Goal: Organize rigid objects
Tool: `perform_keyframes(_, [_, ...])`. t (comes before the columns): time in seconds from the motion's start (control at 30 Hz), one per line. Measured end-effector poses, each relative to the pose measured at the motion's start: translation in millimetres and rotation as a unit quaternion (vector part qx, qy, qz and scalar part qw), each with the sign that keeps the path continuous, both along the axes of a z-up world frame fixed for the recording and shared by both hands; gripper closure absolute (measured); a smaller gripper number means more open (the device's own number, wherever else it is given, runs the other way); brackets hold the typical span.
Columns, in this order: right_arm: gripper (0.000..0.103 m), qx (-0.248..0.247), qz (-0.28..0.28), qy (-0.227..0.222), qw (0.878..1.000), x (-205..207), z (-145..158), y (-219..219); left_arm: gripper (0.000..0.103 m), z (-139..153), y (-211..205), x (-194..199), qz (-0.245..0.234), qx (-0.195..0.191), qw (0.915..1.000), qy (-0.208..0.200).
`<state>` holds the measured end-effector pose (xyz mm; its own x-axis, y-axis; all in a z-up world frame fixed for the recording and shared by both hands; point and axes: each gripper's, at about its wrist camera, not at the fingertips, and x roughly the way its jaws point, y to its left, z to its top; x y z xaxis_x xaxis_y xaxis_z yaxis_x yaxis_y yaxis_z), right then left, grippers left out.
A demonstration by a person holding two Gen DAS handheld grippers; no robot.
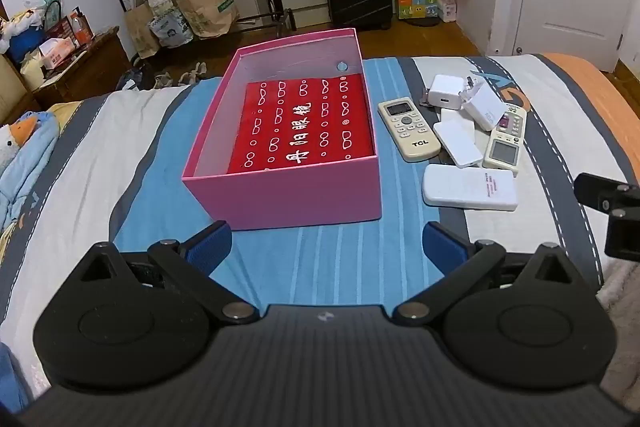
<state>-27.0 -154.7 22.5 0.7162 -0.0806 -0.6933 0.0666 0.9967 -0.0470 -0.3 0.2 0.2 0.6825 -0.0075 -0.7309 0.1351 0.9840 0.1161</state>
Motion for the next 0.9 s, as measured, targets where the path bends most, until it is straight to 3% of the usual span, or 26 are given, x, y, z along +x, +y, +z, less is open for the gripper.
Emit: perform_keyframes(0.9, [0.002, -0.001, 0.000, 0.001, 1.000, 1.3, -0.9, 0.3, 0.000, 5.0, 1.2, -3.0, -0.002, -0.006, 1.0000, 0.001])
